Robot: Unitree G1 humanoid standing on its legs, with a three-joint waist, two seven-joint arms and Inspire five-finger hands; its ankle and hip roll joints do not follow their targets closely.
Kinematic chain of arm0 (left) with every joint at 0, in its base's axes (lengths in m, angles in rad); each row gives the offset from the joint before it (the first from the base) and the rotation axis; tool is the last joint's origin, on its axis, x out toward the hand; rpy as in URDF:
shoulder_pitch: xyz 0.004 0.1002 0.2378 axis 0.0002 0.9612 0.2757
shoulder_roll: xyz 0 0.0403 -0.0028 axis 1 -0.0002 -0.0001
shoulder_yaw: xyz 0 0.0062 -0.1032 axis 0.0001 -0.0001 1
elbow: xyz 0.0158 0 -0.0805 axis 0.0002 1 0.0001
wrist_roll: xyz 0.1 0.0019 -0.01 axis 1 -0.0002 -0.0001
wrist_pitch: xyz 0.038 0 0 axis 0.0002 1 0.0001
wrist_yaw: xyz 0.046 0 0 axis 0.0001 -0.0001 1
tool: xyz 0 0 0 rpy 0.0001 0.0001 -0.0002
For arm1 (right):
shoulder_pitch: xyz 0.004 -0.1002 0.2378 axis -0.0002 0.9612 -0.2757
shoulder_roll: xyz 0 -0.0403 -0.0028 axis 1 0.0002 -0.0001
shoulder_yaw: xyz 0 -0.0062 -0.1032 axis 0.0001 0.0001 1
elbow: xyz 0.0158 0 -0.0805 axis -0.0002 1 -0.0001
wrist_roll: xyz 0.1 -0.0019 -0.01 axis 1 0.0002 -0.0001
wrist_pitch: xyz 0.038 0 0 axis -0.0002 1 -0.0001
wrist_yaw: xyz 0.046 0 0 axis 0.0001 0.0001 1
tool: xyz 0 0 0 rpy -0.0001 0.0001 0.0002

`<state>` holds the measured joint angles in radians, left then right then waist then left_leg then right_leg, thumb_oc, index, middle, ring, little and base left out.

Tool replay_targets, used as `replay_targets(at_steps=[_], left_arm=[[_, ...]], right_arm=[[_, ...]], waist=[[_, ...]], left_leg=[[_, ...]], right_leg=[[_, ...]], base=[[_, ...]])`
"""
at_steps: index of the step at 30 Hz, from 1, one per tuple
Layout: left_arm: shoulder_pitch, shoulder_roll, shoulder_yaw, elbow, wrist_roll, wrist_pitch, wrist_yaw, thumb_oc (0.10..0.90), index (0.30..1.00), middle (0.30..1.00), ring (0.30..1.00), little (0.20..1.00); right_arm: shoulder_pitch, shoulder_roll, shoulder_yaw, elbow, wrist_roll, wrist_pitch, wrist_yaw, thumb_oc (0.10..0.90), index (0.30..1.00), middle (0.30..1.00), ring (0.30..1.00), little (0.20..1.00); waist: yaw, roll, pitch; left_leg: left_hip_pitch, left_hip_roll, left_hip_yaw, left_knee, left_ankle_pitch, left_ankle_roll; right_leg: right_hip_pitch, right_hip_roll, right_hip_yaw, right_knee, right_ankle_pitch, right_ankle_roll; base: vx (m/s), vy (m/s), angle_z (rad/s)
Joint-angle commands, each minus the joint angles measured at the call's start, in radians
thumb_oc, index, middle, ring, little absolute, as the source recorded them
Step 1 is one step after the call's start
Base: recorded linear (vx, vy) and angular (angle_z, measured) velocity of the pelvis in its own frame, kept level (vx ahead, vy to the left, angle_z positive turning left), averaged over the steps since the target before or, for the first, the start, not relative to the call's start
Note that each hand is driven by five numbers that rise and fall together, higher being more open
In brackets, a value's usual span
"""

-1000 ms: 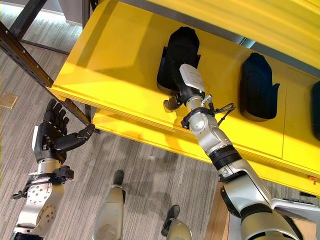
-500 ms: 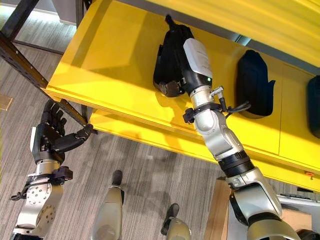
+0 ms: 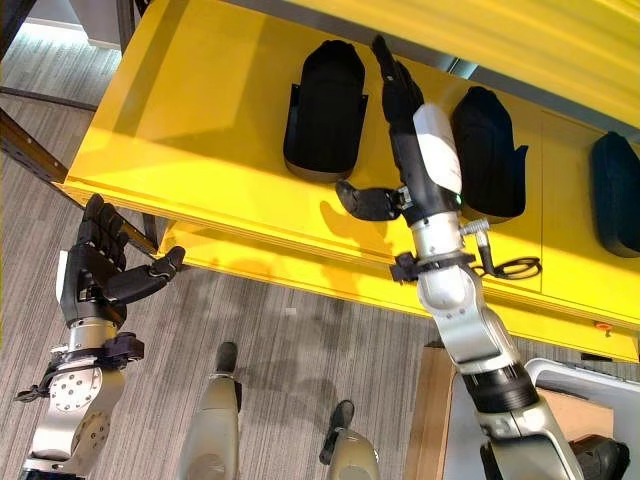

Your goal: Move parts from the plastic box to the shelf.

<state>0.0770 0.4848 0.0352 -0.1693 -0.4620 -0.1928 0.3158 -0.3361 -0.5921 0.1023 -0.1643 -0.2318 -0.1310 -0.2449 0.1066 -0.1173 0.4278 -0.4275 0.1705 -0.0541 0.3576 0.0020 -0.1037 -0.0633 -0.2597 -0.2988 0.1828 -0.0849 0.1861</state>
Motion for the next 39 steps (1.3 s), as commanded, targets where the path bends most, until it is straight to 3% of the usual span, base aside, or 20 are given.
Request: replay_targets(at_steps=[1, 9, 15, 22, 26, 29, 30, 32, 34, 36, 37, 38, 39], left_arm=[[0.036, -0.02, 0.068, -0.125, 0.055, -0.072, -0.007, 0.9, 1.0, 1.0, 1.0, 1.0], [0.083, -0.043, 0.097, -0.111, 0.084, -0.067, -0.028, 0.9, 1.0, 1.0, 1.0, 1.0], [0.113, -0.068, 0.108, -0.099, 0.091, -0.072, -0.048, 0.9, 1.0, 1.0, 1.0, 1.0], [0.154, -0.118, 0.11, -0.084, 0.087, -0.069, -0.059, 0.9, 1.0, 1.0, 1.0, 1.0], [0.181, -0.14, 0.115, -0.084, 0.094, -0.062, -0.071, 0.9, 1.0, 1.0, 1.0, 1.0], [0.171, -0.151, 0.096, -0.069, 0.074, -0.058, -0.078, 0.9, 1.0, 1.0, 1.0, 1.0], [0.166, -0.148, 0.086, -0.063, 0.073, -0.055, -0.084, 0.9, 1.0, 1.0, 1.0, 1.0], [0.16, -0.14, 0.071, -0.055, 0.077, -0.053, -0.104, 0.9, 1.0, 1.0, 1.0, 1.0], [0.156, -0.136, 0.064, -0.056, 0.079, -0.056, -0.113, 0.9, 1.0, 1.0, 1.0, 1.0], [0.154, -0.142, 0.064, -0.059, 0.081, -0.057, -0.115, 0.9, 1.0, 1.0, 1.0, 1.0], [0.156, -0.146, 0.065, -0.062, 0.081, -0.058, -0.12, 0.9, 1.0, 1.0, 1.0, 1.0], [0.149, -0.152, 0.055, -0.069, 0.081, -0.062, -0.116, 0.9, 1.0, 1.0, 1.0, 1.0], [0.151, -0.155, 0.052, -0.073, 0.07, -0.067, -0.116, 0.9, 1.0, 1.0, 1.0, 1.0]], right_arm=[[0.05, -0.017, -0.11, -0.126, 0.033, -0.101, -0.01, 0.9, 1.0, 1.0, 1.0, 1.0], [0.274, -0.008, -0.231, -0.185, 0.048, -0.139, 0.025, 0.9, 1.0, 1.0, 1.0, 1.0], [0.396, 0.008, -0.306, -0.198, 0.072, -0.156, 0.037, 0.9, 1.0, 1.0, 1.0, 1.0], [0.458, 0.016, -0.346, -0.191, 0.091, -0.173, 0.038, 0.9, 1.0, 1.0, 1.0, 1.0], [0.472, 0.016, -0.354, -0.18, 0.115, -0.182, 0.046, 0.9, 1.0, 1.0, 1.0, 1.0], [0.49, 0.032, -0.371, -0.183, 0.129, -0.189, 0.033, 0.9, 1.0, 1.0, 1.0, 1.0], [0.49, 0.039, -0.368, -0.179, 0.134, -0.19, 0.027, 0.9, 1.0, 1.0, 1.0, 1.0], [0.499, 0.051, -0.359, -0.171, 0.129, -0.187, 0.029, 0.9, 1.0, 1.0, 1.0, 1.0], [0.498, 0.057, -0.346, -0.163, 0.12, -0.184, 0.037, 0.9, 1.0, 1.0, 1.0, 1.0], [0.485, 0.063, -0.315, -0.133, 0.122, -0.18, 0.052, 0.9, 1.0, 1.0, 1.0, 1.0], [0.474, 0.059, -0.304, -0.128, 0.118, -0.179, 0.056, 0.9, 1.0, 1.0, 1.0, 1.0], [0.44, 0.067, -0.268, -0.105, 0.118, -0.177, 0.058, 0.9, 1.0, 1.0, 1.0, 1.0], [0.426, 0.073, -0.253, -0.095, 0.129, -0.177, 0.065, 0.9, 1.0, 1.0, 1.0, 1.0]], waist=[[-0.042, -0.007, -0.13], [-0.095, 0.002, -0.18], [-0.124, 0.023, -0.235], [-0.14, 0.054, -0.258], [-0.135, 0.061, -0.246], [-0.132, 0.066, -0.23], [-0.136, 0.062, -0.216], [-0.139, 0.05, -0.205], [-0.131, 0.048, -0.205], [-0.107, 0.05, -0.214], [-0.105, 0.053, -0.218], [-0.096, 0.062, -0.228], [-0.102, 0.065, -0.239]], left_leg=[[0.076, 0.078, 0.034, -0.06, -0.016, 0.021], [0.141, 0.11, 0.052, -0.165, 0.035, 0.006], [0.232, 0.139, 0.082, -0.309, 0.118, -0.026], [0.294, 0.207, 0.097, -0.353, 0.179, -0.042], [0.3, 0.238, 0.101, -0.359, 0.26, -0.053], [0.262, 0.245, 0.077, -0.318, 0.35, -0.065], [0.239, 0.234, 0.078, -0.281, 0.345, -0.052], [0.219, 0.174, 0.083, -0.211, 0.256, -0.017], [0.208, 0.053, 0.029, -0.197, 0.141, 0.015], [0.201, -0.12, -0.077, -0.201, 0.058, 0.039], [0.206, -0.162, -0.11, -0.209, 0.042, 0.048], [0.204, -0.232, -0.196, -0.241, 0.047, 0.062], [0.218, -0.23, -0.22, -0.271, 0.041, 0.071]], right_leg=[[-0.039, 0.015, 0.037, 0.048, 0.009, -0.042], [-0.019, 0.043, 0.046, 0.014, 0.006, -0.043], [0.013, 0.085, 0.051, -0.01, -0.015, -0.054], [-0.002, 0.155, 0.067, 0.102, -0.106, -0.113], [-0.008, 0.204, 0.076, 0.118, -0.129, -0.149], [0.016, 0.233, 0.074, 0.07, -0.111, -0.179], [0.022, 0.231, 0.073, 0.049, -0.104, -0.188], [0.047, 0.227, 0.077, -0.021, -0.076, -0.19], [0.059, 0.214, 0.095, -0.073, -0.045, -0.176], [0.065, 0.214, 0.137, -0.118, -0.016, -0.163], [0.063, 0.219, 0.152, -0.127, -0.008, -0.159], [0.047, 0.232, 0.19, -0.142, 0.011, -0.148], [0.04, 0.236, 0.215, -0.145, 0.012, -0.142]], base=[[0.01, -0.028, -0.12], [0.01, -0.04, -0.09], [0.03, -0.063, -0.09], [-0.02, -0.117, -0.07], [-0.05, -0.186, -0.15], [-0.06, -0.186, -0.1], [-0.11, -0.192, 0.11], [-0.07, -0.153, 0.4], [0.01, -0.022, 0.26], [0.05, 0.051, -0.05], [0.07, 0.124, -0.41], [0.1, 0.166, -0.78], [0.13, 0.183, -1.13]])
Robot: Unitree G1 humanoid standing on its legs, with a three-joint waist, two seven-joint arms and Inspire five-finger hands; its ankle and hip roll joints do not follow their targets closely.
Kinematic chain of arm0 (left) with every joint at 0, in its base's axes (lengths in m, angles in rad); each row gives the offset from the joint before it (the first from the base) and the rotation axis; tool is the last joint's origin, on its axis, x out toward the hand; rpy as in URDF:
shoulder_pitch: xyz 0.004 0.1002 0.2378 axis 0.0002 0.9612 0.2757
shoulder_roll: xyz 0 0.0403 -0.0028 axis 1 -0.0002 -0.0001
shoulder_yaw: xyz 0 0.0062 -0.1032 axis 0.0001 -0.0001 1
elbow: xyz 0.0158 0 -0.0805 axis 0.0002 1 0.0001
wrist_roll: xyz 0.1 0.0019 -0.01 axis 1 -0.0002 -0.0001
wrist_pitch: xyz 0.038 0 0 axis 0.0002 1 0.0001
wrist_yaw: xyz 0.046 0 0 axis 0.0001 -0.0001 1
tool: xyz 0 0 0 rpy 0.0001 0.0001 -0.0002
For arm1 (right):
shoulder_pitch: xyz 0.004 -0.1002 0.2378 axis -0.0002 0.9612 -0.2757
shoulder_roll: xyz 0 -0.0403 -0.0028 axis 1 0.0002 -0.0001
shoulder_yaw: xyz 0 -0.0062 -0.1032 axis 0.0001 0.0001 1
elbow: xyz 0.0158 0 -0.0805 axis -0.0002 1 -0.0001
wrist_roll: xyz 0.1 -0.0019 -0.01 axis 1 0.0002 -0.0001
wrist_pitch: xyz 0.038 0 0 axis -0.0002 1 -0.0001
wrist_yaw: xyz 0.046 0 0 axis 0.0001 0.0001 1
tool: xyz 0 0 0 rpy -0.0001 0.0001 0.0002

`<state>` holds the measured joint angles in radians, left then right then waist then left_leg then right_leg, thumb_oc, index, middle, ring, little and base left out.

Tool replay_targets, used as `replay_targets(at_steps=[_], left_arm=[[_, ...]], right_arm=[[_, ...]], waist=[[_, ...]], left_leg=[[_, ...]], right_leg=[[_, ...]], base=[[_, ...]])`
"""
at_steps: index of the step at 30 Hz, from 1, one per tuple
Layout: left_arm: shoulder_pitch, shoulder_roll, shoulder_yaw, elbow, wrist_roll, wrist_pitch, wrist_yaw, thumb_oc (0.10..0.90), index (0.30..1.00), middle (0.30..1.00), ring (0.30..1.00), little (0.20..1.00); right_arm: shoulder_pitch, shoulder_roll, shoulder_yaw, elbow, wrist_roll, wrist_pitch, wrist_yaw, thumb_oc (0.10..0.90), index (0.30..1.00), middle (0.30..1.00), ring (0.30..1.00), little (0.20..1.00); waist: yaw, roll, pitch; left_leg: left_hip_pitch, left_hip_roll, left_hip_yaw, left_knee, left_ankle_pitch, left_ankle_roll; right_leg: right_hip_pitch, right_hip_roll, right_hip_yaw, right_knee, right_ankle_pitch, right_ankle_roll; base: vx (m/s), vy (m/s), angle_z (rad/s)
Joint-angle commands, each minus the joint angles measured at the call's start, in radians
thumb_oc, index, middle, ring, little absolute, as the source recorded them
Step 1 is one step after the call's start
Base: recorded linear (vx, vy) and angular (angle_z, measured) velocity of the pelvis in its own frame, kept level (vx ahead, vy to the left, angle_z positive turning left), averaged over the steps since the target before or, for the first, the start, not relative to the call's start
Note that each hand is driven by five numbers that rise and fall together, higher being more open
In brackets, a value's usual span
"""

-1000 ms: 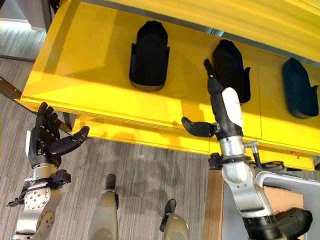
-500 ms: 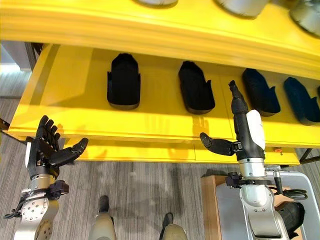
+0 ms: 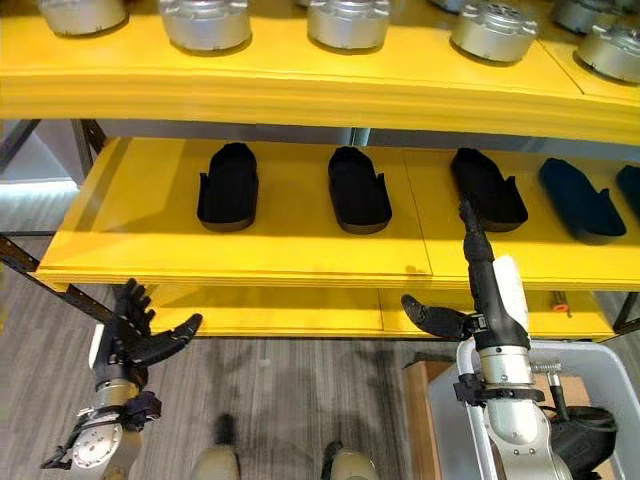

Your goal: Move parts from the plastic box to the shelf.

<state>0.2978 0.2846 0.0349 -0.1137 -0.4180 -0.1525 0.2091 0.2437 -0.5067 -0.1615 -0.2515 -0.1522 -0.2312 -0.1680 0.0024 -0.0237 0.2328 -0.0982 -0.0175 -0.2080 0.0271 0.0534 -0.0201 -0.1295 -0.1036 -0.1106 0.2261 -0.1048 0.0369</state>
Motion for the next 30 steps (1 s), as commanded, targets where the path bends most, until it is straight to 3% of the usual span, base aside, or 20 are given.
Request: replay_targets(at_steps=[1, 7, 10, 14, 19, 27, 30], left_arm=[[-0.067, 0.039, 0.048, -0.126, 0.019, -0.112, -0.021, 0.9, 1.0, 1.0, 1.0, 1.0], [-0.066, 0.054, 0.034, -0.118, 0.023, -0.123, -0.016, 0.9, 1.0, 1.0, 1.0, 1.0], [-0.054, 0.048, 0.032, -0.107, 0.014, -0.118, -0.012, 0.9, 1.0, 1.0, 1.0, 1.0], [-0.051, 0.048, 0.024, -0.101, 0.017, -0.114, -0.017, 0.9, 1.0, 1.0, 1.0, 1.0], [-0.054, 0.045, 0.016, -0.087, 0.026, -0.107, -0.014, 0.9, 1.0, 1.0, 1.0, 1.0], [-0.065, 0.07, 0.028, -0.081, 0.044, -0.106, -0.001, 0.9, 1.0, 1.0, 1.0, 1.0], [-0.076, 0.086, 0.026, -0.066, 0.059, -0.106, 0.009, 0.9, 1.0, 1.0, 1.0, 1.0]], right_arm=[[-0.152, -0.007, 0.013, -0.005, 0.053, -0.077, -0.004, 0.9, 1.0, 1.0, 1.0, 1.0], [-0.113, 0.036, 0.024, -0.015, 0.096, -0.071, 0.032, 0.9, 1.0, 1.0, 1.0, 1.0], [-0.112, 0.059, 0.042, -0.011, 0.1, -0.062, 0.041, 0.9, 1.0, 1.0, 1.0, 1.0], [-0.104, 0.07, 0.039, -0.015, 0.1, -0.058, 0.045, 0.9, 1.0, 1.0, 1.0, 1.0], [-0.098, 0.088, 0.043, 0.012, 0.088, -0.048, 0.032, 0.9, 1.0, 1.0, 1.0, 1.0], [-0.096, 0.094, 0.033, 0.011, 0.064, -0.043, 0.022, 0.9, 1.0, 1.0, 1.0, 1.0], [-0.086, 0.11, 0.027, 0.012, 0.063, -0.043, 0.019, 0.9, 1.0, 1.0, 1.0, 1.0]], waist=[[-0.005, -0.026, -0.053], [-0.02, -0.024, -0.098], [-0.033, -0.025, -0.112], [-0.036, -0.026, -0.12], [-0.055, -0.031, -0.134], [-0.075, -0.037, -0.114], [-0.099, -0.042, -0.07]], left_leg=[[-0.095, -0.029, -0.047, 0.034, 0.0, -0.011], [-0.017, -0.013, 0.044, -0.058, 0.008, 0.01], [0.032, -0.012, 0.097, -0.094, -0.004, 0.031], [0.053, -0.008, 0.123, -0.099, -0.016, 0.04], [0.094, -0.004, 0.189, -0.1, -0.048, 0.058], [0.102, -0.01, 0.239, -0.08, -0.076, 0.085], [0.113, -0.014, 0.274, -0.088, -0.079, 0.099]], right_leg=[[0.108, 0.083, 0.043, -0.197, 0.039, 0.01], [0.122, 0.055, 0.08, -0.225, 0.062, 0.038], [0.124, 0.051, 0.128, -0.223, 0.072, 0.049], [0.128, 0.049, 0.151, -0.23, 0.078, 0.055], [0.126, 0.05, 0.233, -0.252, 0.111, 0.082], [0.074, 0.056, 0.288, -0.165, 0.106, 0.109], [0.006, 0.076, 0.307, -0.069, 0.119, 0.137]], base=[[0.13, 0.169, -1.33], [0.12, 0.142, -0.68], [0.08, 0.122, -0.71], [0.04, 0.073, -0.42], [0.01, 0.11, -0.36], [-0.03, 0.093, -0.35], [-0.08, 0.129, -0.41]])
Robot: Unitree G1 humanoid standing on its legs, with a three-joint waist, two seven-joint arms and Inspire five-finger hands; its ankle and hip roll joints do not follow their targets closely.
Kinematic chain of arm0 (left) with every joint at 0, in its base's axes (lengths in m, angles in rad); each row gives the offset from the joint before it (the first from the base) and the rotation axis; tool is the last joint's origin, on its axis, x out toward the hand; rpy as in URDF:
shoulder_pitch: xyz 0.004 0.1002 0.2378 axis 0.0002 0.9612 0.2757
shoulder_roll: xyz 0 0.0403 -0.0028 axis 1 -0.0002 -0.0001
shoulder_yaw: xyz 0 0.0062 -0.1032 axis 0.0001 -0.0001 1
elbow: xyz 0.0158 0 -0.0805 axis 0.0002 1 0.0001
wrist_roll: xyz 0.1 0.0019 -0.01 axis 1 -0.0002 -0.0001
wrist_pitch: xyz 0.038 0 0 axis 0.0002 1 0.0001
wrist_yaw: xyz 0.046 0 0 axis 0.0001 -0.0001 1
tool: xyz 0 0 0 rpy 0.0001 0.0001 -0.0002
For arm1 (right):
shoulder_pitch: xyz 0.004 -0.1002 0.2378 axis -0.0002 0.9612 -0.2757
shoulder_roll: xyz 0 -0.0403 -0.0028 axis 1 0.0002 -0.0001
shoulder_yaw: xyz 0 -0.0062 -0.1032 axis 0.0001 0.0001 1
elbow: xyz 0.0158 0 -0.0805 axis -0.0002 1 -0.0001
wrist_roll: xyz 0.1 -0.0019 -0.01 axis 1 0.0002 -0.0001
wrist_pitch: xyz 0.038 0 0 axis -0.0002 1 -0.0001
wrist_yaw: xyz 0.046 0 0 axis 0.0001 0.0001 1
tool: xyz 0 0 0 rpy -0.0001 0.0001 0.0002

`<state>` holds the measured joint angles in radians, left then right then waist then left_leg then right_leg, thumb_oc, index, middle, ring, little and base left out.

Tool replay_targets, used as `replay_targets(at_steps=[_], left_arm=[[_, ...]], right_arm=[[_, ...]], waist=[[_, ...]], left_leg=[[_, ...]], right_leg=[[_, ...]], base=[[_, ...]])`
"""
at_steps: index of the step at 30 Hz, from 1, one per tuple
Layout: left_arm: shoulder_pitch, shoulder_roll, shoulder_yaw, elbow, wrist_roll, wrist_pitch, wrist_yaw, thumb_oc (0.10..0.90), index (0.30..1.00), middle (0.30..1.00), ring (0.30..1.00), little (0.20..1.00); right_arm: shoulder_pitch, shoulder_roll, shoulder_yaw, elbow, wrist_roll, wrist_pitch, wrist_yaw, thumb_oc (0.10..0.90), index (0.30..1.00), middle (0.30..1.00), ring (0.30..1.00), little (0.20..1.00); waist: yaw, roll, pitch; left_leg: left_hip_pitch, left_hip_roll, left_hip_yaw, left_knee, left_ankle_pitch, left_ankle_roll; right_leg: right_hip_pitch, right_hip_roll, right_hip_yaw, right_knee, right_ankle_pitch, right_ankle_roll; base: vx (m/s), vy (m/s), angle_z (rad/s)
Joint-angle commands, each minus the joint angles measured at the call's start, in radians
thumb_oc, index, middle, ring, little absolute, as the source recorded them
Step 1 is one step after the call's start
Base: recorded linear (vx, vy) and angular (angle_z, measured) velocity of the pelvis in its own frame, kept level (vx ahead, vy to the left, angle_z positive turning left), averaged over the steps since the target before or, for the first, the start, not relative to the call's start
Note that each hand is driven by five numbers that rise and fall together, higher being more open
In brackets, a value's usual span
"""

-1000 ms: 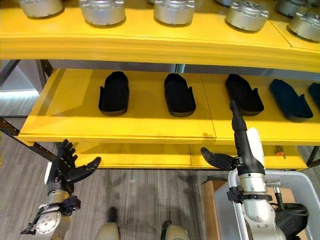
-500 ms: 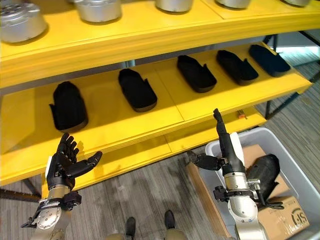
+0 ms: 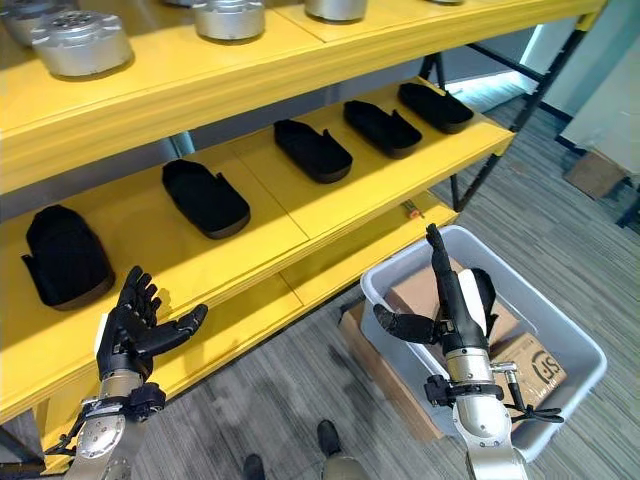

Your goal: Move parts from the plastic box to the shelf.

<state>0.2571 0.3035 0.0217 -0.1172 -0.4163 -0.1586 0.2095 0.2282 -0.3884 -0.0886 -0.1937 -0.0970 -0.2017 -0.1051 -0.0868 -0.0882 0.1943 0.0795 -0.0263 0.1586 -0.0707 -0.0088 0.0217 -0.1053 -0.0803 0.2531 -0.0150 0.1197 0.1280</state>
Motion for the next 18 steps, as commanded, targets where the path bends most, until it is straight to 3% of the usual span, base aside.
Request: replay_targets(at_steps=[1, 3, 4, 6, 7, 8, 9, 11, 18], left_arm=[[-0.037, 0.068, 0.04, -0.061, 0.059, -0.099, 0.01, 0.9, 1.0, 1.0, 1.0, 1.0], [-0.037, 0.072, 0.044, -0.058, 0.058, -0.099, 0.01, 0.9, 1.0, 1.0, 1.0, 1.0], [-0.047, 0.079, 0.044, -0.057, 0.065, -0.099, 0.02, 0.9, 1.0, 1.0, 1.0, 1.0], [-0.057, 0.091, 0.051, -0.061, 0.079, -0.099, 0.025, 0.9, 1.0, 1.0, 1.0, 1.0], [-0.051, 0.089, 0.054, -0.065, 0.082, -0.1, 0.023, 0.9, 1.0, 1.0, 1.0, 1.0], [-0.051, 0.088, 0.054, -0.065, 0.082, -0.1, 0.023, 0.9, 1.0, 1.0, 1.0, 1.0], [-0.036, 0.086, 0.073, -0.083, 0.085, -0.097, 0.023, 0.9, 1.0, 1.0, 1.0, 1.0], [-0.022, 0.082, 0.089, -0.098, 0.084, -0.096, 0.019, 0.9, 1.0, 1.0, 1.0, 1.0], [-0.021, 0.082, 0.089, -0.099, 0.084, -0.096, 0.019, 0.9, 1.0, 1.0, 1.0, 1.0]], right_arm=[[-0.066, -0.003, -0.046, -0.048, 0.003, -0.074, -0.044, 0.9, 1.0, 1.0, 1.0, 1.0], [-0.054, 0.003, -0.048, -0.05, -0.004, -0.075, -0.044, 0.9, 1.0, 1.0, 1.0, 1.0], [-0.061, 0.005, -0.038, -0.051, -0.012, -0.078, -0.049, 0.9, 1.0, 1.0, 1.0, 1.0], [-0.073, 0.012, -0.017, -0.046, -0.007, -0.079, -0.052, 0.9, 1.0, 1.0, 1.0, 1.0], [-0.073, 0.013, -0.011, -0.044, -0.007, -0.079, -0.051, 0.9, 1.0, 1.0, 1.0, 1.0], [-0.073, 0.013, -0.011, -0.044, -0.007, -0.079, -0.052, 0.9, 1.0, 1.0, 1.0, 1.0], [-0.079, 0.015, 0.002, -0.036, -0.014, -0.076, -0.051, 0.9, 1.0, 1.0, 1.0, 1.0], [-0.086, 0.013, 0.003, -0.032, -0.022, -0.07, -0.044, 0.9, 1.0, 1.0, 1.0, 1.0], [-0.086, 0.013, 0.004, -0.032, -0.022, -0.07, -0.044, 0.9, 1.0, 1.0, 1.0, 1.0]], waist=[[-0.013, 0.022, -0.026], [-0.028, 0.019, -0.005], [-0.029, 0.021, 0.021], [-0.008, 0.029, 0.032], [-0.005, 0.034, 0.034], [-0.005, 0.034, 0.036], [0.024, 0.038, 0.045], [0.036, 0.036, 0.037], [0.035, 0.036, 0.039]], left_leg=[[-0.062, -0.004, -0.083, 0.007, -0.017, 0.058], [-0.051, -0.002, -0.055, 0.005, -0.026, 0.063], [-0.051, 0.006, -0.027, 0.016, -0.038, 0.065], [-0.045, 0.018, 0.022, 0.033, -0.056, 0.062], [-0.038, 0.028, 0.038, 0.039, -0.066, 0.061], [-0.036, 0.029, 0.037, 0.04, -0.067, 0.061], [-0.017, 0.061, 0.1, 0.062, -0.09, 0.049], [0.005, 0.078, 0.122, 0.068, -0.121, 0.034], [0.006, 0.078, 0.121, 0.069, -0.122, 0.034]], right_leg=[[-0.031, 0.055, -0.058, 0.183, -0.097, 0.05], [-0.071, 0.063, -0.061, 0.221, -0.058, 0.066], [-0.116, 0.063, -0.121, 0.262, -0.046, 0.067], [-0.113, -0.016, -0.274, 0.242, -0.054, 0.042], [-0.101, -0.046, -0.318, 0.226, -0.059, 0.032], [-0.098, -0.045, -0.319, 0.225, -0.059, 0.032], [-0.073, -0.147, -0.454, 0.181, -0.028, 0.028], [-0.041, -0.211, -0.515, 0.128, 0.024, 0.065], [-0.037, -0.21, -0.516, 0.124, 0.026, 0.065]], base=[[-0.02, 0.058, -0.51], [-0.05, 0.094, -0.8], [-0.08, 0.098, -0.82], [-0.04, 0.044, -1.14], [0.01, -0.014, -1.39], [0.04, -0.073, -1.33], [0.11, -0.071, -1.11], [0.12, -0.101, -1.16], [0.0, -0.008, -0.26]])
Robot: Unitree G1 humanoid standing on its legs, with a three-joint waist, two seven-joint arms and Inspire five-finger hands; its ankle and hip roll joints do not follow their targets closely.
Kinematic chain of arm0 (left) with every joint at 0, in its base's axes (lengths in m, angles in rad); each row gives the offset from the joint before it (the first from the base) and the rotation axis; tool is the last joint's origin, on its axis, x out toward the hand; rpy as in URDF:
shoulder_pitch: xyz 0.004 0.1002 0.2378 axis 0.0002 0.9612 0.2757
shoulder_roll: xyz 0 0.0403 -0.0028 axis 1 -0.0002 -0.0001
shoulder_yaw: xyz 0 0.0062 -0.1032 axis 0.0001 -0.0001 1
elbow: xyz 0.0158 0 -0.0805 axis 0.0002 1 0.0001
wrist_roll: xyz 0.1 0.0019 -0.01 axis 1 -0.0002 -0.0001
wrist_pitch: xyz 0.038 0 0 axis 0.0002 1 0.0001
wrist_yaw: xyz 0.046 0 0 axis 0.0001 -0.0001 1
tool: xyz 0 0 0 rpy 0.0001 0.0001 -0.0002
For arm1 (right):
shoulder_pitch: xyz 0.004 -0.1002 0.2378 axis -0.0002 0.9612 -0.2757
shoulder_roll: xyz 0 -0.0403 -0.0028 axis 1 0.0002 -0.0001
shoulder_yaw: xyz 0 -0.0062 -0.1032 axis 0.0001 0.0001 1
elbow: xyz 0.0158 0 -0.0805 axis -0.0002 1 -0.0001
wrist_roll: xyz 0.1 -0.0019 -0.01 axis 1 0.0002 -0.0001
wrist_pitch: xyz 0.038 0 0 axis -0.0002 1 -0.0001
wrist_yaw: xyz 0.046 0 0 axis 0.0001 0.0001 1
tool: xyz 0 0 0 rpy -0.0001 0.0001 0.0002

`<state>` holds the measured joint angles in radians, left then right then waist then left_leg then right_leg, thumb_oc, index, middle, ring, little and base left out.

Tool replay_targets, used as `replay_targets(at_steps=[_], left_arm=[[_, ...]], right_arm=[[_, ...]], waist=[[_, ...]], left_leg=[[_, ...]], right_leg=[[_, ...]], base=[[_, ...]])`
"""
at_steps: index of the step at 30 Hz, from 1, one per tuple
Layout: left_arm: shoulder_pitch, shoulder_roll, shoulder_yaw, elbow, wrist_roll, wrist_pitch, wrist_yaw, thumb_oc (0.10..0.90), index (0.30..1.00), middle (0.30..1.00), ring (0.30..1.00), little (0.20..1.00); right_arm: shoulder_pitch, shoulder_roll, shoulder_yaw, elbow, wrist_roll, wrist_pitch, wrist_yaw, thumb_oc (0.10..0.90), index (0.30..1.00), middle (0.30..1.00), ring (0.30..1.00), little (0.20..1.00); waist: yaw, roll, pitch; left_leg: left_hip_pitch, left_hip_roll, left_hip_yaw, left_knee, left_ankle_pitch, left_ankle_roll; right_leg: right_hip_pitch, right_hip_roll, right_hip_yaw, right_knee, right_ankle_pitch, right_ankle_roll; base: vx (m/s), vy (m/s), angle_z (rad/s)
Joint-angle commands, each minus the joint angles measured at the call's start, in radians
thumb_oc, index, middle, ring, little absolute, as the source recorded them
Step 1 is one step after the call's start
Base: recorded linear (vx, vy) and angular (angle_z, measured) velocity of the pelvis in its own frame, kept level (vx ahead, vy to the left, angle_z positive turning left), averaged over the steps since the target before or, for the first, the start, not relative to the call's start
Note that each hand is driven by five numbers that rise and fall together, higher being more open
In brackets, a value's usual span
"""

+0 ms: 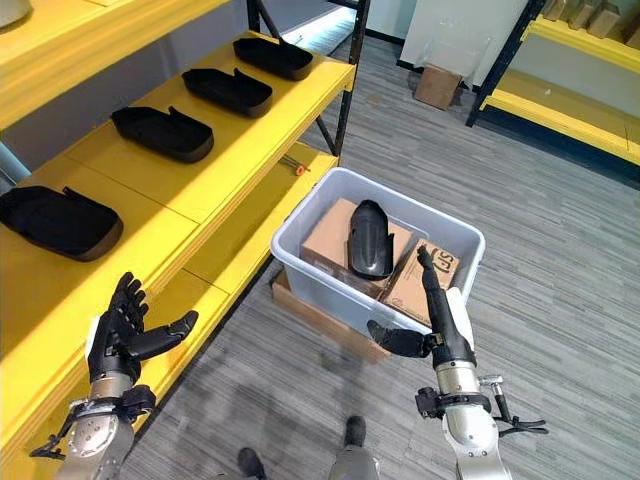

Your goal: Move parts from the plastic box to the shelf.

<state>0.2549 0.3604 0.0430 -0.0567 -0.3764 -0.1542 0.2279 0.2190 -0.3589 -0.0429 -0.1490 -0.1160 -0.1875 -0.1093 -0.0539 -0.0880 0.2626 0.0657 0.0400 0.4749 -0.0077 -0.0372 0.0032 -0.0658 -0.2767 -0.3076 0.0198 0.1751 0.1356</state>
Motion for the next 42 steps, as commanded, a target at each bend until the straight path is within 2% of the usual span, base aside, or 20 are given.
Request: replay_targets(at_steps=[1, 4, 5, 12, 13, 14, 21, 23, 24, 26, 27, 28, 29, 32, 33, 34, 35, 36, 39, 42], left_arm=[[-0.019, 0.025, 0.068, -0.159, 0.044, -0.1, 0.001, 0.9, 1.0, 1.0, 1.0, 1.0], [0.005, 0.0, 0.094, -0.172, 0.044, -0.096, -0.009, 0.9, 1.0, 1.0, 1.0, 1.0], [0.014, -0.016, 0.098, -0.17, 0.038, -0.091, -0.008, 0.9, 1.0, 1.0, 1.0, 1.0], [0.014, -0.016, 0.098, -0.17, 0.038, -0.091, -0.008, 0.9, 1.0, 1.0, 1.0, 1.0], [0.032, -0.047, 0.093, -0.161, 0.022, -0.081, -0.026, 0.9, 1.0, 1.0, 1.0, 1.0], [0.051, -0.061, 0.083, -0.163, 0.021, -0.074, -0.039, 0.9, 1.0, 1.0, 1.0, 1.0], [0.033, -0.055, 0.063, -0.16, 0.021, -0.076, -0.047, 0.9, 1.0, 1.0, 1.0, 1.0], [0.029, -0.06, 0.057, -0.159, 0.013, -0.077, -0.048, 0.9, 1.0, 1.0, 1.0, 1.0], [0.028, -0.06, 0.057, -0.158, 0.013, -0.077, -0.048, 0.9, 1.0, 1.0, 1.0, 1.0], [0.024, -0.056, 0.052, -0.16, 0.013, -0.076, -0.048, 0.9, 1.0, 1.0, 1.0, 1.0], [0.026, -0.053, 0.051, -0.166, 0.011, -0.075, -0.049, 0.9, 1.0, 1.0, 1.0, 1.0], [0.022, -0.051, 0.044, -0.183, 0.018, -0.077, -0.045, 0.9, 1.0, 1.0, 1.0, 1.0], [0.02, -0.05, 0.044, -0.183, 0.019, -0.077, -0.044, 0.9, 1.0, 1.0, 1.0, 1.0], [0.005, -0.05, 0.037, -0.182, 0.005, -0.075, -0.033, 0.9, 1.0, 1.0, 1.0, 1.0], [0.001, -0.047, 0.034, -0.183, -0.001, -0.075, -0.032, 0.9, 1.0, 1.0, 1.0, 1.0], [0.003, -0.048, 0.028, -0.183, 0.001, -0.078, -0.028, 0.9, 1.0, 1.0, 1.0, 1.0], [0.003, -0.047, 0.028, -0.183, 0.001, -0.078, -0.028, 0.9, 1.0, 1.0, 1.0, 1.0], [-0.007, -0.041, 0.025, -0.175, 0.003, -0.08, -0.024, 0.9, 1.0, 1.0, 1.0, 1.0], [-0.019, -0.045, 0.022, -0.164, 0.005, -0.084, -0.017, 0.9, 1.0, 1.0, 1.0, 1.0], [-0.015, -0.057, 0.017, -0.159, -0.007, -0.087, -0.025, 0.9, 1.0, 1.0, 1.0, 1.0]], right_arm=[[-0.076, -0.017, -0.042, -0.076, -0.003, -0.084, -0.04, 0.9, 1.0, 1.0, 1.0, 1.0], [-0.056, -0.007, -0.072, -0.081, 0.008, -0.073, -0.033, 0.9, 1.0, 1.0, 1.0, 1.0], [-0.037, -0.013, -0.084, -0.094, 0.007, -0.071, -0.028, 0.9, 1.0, 1.0, 1.0, 1.0], [-0.037, -0.013, -0.084, -0.094, 0.007, -0.071, -0.028, 0.9, 1.0, 1.0, 1.0, 1.0], [-0.006, -0.035, -0.121, -0.108, 0.03, -0.074, -0.021, 0.9, 1.0, 1.0, 1.0, 1.0], [0.016, -0.053, -0.139, -0.124, 0.042, -0.081, -0.025, 0.9, 1.0, 1.0, 1.0, 1.0], [0.039, -0.071, -0.16, -0.132, 0.041, -0.09, -0.031, 0.9, 1.0, 1.0, 1.0, 1.0], [0.045, -0.08, -0.153, -0.138, 0.04, -0.098, -0.031, 0.9, 1.0, 1.0, 1.0, 1.0], [0.044, -0.08, -0.153, -0.137, 0.04, -0.098, -0.031, 0.9, 1.0, 1.0, 1.0, 1.0], [0.036, -0.097, -0.141, -0.136, 0.032, -0.1, -0.036, 0.9, 1.0, 1.0, 1.0, 1.0], [0.035, -0.103, -0.137, -0.141, 0.026, -0.101, -0.036, 0.9, 1.0, 1.0, 1.0, 1.0], [0.025, -0.125, -0.131, -0.152, 0.017, -0.106, -0.042, 0.9, 1.0, 1.0, 1.0, 1.0], [0.023, -0.123, -0.132, -0.151, 0.017, -0.106, -0.042, 0.9, 1.0, 1.0, 1.0, 1.0], [0.001, -0.131, -0.115, -0.141, 0.0, -0.097, -0.054, 0.9, 1.0, 1.0, 1.0, 1.0], [-0.006, -0.133, -0.111, -0.139, 0.002, -0.098, -0.058, 0.9, 1.0, 1.0, 1.0, 1.0], [-0.003, -0.133, -0.106, -0.135, 0.004, -0.1, -0.063, 0.9, 1.0, 1.0, 1.0, 1.0], [-0.003, -0.133, -0.106, -0.135, 0.004, -0.1, -0.063, 0.9, 1.0, 1.0, 1.0, 1.0], [-0.007, -0.141, -0.094, -0.13, -0.014, -0.098, -0.066, 0.9, 1.0, 1.0, 1.0, 1.0], [-0.024, -0.145, -0.081, -0.119, -0.04, -0.095, -0.076, 0.9, 1.0, 1.0, 1.0, 1.0], [-0.014, -0.134, -0.091, -0.114, -0.039, -0.094, -0.061, 0.9, 1.0, 1.0, 1.0, 1.0]], waist=[[0.002, 0.036, -0.029], [-0.001, -0.017, -0.073], [-0.005, -0.018, -0.091], [-0.005, -0.018, -0.091], [-0.026, 0.01, -0.112], [-0.039, 0.058, -0.112], [-0.062, 0.089, -0.1], [-0.061, 0.088, -0.084], [-0.061, 0.09, -0.083], [-0.047, 0.074, -0.053], [-0.04, 0.062, -0.034], [-0.013, 0.032, 0.011], [-0.016, 0.035, 0.011], [0.006, 0.015, 0.036], [0.012, 0.017, 0.042], [0.025, 0.022, 0.054], [0.026, 0.021, 0.055], [0.045, 0.031, 0.059], [0.06, 0.043, 0.053], [0.048, 0.068, 0.016]], left_leg=[[0.02, 0.012, -0.195, 0.006, -0.093, 0.053], [0.021, 0.011, -0.171, 0.024, -0.093, 0.031], [0.034, 0.033, -0.174, 0.02, -0.088, 0.014], [0.034, 0.033, -0.174, 0.02, -0.088, 0.014], [0.064, 0.124, -0.185, 0.001, -0.074, -0.035], [0.062, 0.185, -0.182, 0.007, -0.032, -0.08], [0.036, 0.241, -0.173, 0.057, 0.03, -0.12], [-0.011, 0.285, -0.204, 0.208, 0.096, -0.126], [-0.017, 0.29, -0.208, 0.218, 0.093, -0.13], [-0.088, 0.304, -0.286, 0.394, 0.175, -0.112], [-0.145, 0.304, -0.338, 0.512, 0.2, -0.105], [-0.254, 0.263, -0.412, 0.679, 0.215, -0.087], [-0.268, 0.266, -0.42, 0.692, 0.212, -0.088], [-0.38, 0.229, -0.439, 0.574, 0.183, -0.047], [-0.396, 0.229, -0.45, 0.49, 0.199, -0.06], [-0.393, 0.236, -0.429, 0.227, 0.301, -0.103], [-0.389, 0.235, -0.427, 0.223, 0.303, -0.103], [-0.385, 0.214, -0.468, 0.086, 0.324, -0.114], [-0.363, 0.194, -0.551, 0.025, 0.329, -0.129], [-0.297, 0.214, -0.527, -0.016, 0.297, -0.136]], right_leg=[[-0.077, -0.014, 0.044, 0.09, -0.029, 0.058], [-0.016, -0.014, 0.065, -0.035, 0.03, 0.073], [-0.002, 0.005, 0.062, -0.048, 0.017, 0.069], [-0.002, 0.005, 0.062, -0.048, 0.017, 0.069], [0.024, 0.074, 0.063, -0.017, -0.105, 0.037], [0.036, 0.124, 0.056, 0.007, -0.171, 0.001], [0.027, 0.164, 0.059, 0.044, -0.227, -0.042], [0.042, 0.211, 0.093, 0.047, -0.258, -0.085], [0.042, 0.214, 0.092, 0.047, -0.258, -0.087], [0.06, 0.246, 0.13, 0.044, -0.27, -0.128], [0.07, 0.264, 0.143, 0.042, -0.273, -0.152], [0.081, 0.271, 0.176, 0.048, -0.283, -0.176], [0.076, 0.274, 0.172, 0.049, -0.283, -0.177], [0.08, 0.257, 0.185, 0.051, -0.281, -0.166], [0.086, 0.257, 0.192, 0.051, -0.281, -0.155], [0.1, 0.251, 0.207, 0.058, -0.296, -0.14], [0.101, 0.249, 0.208, 0.058, -0.296, -0.14], [0.11, 0.249, 0.23, 0.075, -0.311, -0.128], [0.135, 0.248, 0.281, 0.094, -0.345, -0.113], [0.16, 0.232, 0.325, 0.08, -0.358, -0.092]], base=[[0.12, -0.157, -0.14], [0.15, -0.245, -0.13], [0.17, -0.285, -0.09], [0.06, -0.074, -0.09], [0.47, -0.716, 0.22], [0.49, -0.755, 0.36], [0.07, -0.162, 0.08], [0.08, -0.265, -0.05], [0.06, -0.268, -0.12], [0.05, -0.272, -0.27], [0.02, -0.378, -0.44], [-0.02, -0.267, -0.52], [-0.01, -0.177, -0.64], [0.04, 0.006, -0.63], [0.19, 0.201, -0.61], [0.22, 0.167, -0.49], [0.33, 0.27, -0.68], [0.29, 0.243, -0.43], [0.24, 0.201, -0.82], [0.32, 0.325, -0.88]])
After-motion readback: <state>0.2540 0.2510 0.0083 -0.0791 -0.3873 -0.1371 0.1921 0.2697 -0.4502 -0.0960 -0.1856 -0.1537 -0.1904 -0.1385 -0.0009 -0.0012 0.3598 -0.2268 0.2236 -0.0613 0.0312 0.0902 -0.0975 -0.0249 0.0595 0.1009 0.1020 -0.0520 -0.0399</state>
